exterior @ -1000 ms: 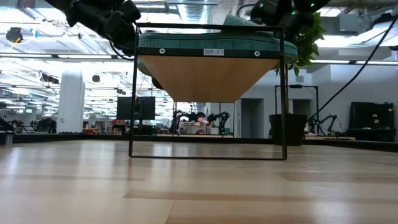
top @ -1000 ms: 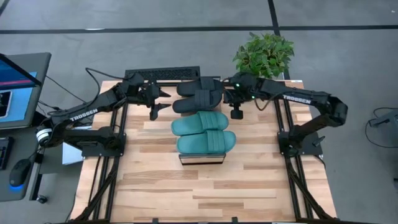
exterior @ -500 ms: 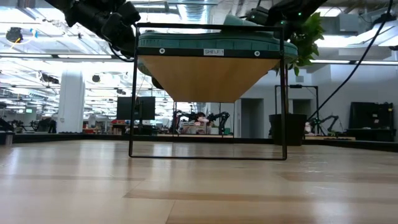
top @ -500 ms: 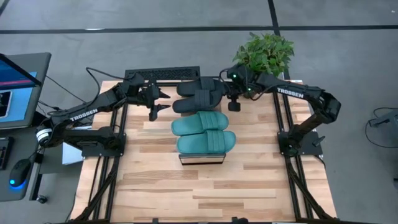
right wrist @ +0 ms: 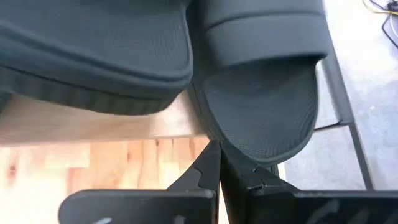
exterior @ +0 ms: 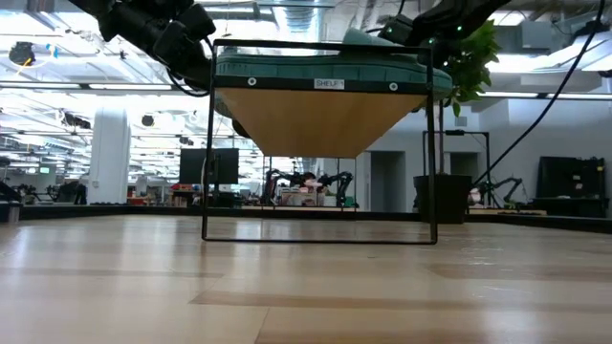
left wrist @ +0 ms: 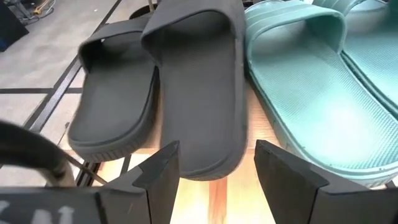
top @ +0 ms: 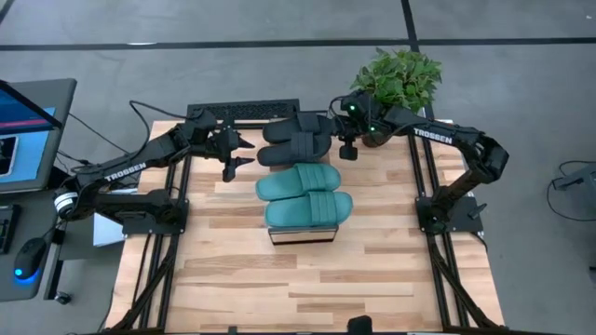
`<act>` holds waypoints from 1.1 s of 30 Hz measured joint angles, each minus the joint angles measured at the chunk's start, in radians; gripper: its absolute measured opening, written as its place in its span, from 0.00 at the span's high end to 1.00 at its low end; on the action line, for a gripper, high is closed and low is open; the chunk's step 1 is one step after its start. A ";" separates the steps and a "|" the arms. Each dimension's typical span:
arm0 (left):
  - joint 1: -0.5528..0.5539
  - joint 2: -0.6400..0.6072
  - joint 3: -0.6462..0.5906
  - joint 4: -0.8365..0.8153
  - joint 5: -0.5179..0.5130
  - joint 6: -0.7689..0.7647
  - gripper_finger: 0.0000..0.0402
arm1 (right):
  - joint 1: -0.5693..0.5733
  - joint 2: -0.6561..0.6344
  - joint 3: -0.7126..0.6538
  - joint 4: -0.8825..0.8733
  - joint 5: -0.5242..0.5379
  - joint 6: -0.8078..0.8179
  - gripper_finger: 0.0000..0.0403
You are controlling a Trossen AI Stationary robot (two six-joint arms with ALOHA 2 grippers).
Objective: Pick and place slides into the shelf
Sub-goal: Adjust the slippers on the shelf
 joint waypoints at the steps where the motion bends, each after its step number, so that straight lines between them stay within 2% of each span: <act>1: 0.000 0.000 0.000 0.000 0.000 0.000 0.52 | -0.001 0.007 0.000 0.004 0.003 -0.003 1.00; 21: 0.000 0.000 -0.001 -0.025 0.000 0.010 0.52 | -0.013 0.015 -0.001 0.083 0.090 -0.003 1.00; 29: 0.000 0.000 -0.001 -0.051 0.000 0.010 0.52 | -0.010 0.004 -0.001 0.110 0.187 0.007 1.00; 33: 0.000 0.000 -0.001 -0.053 0.001 0.010 0.52 | -0.006 -0.018 -0.001 0.114 0.188 0.007 1.00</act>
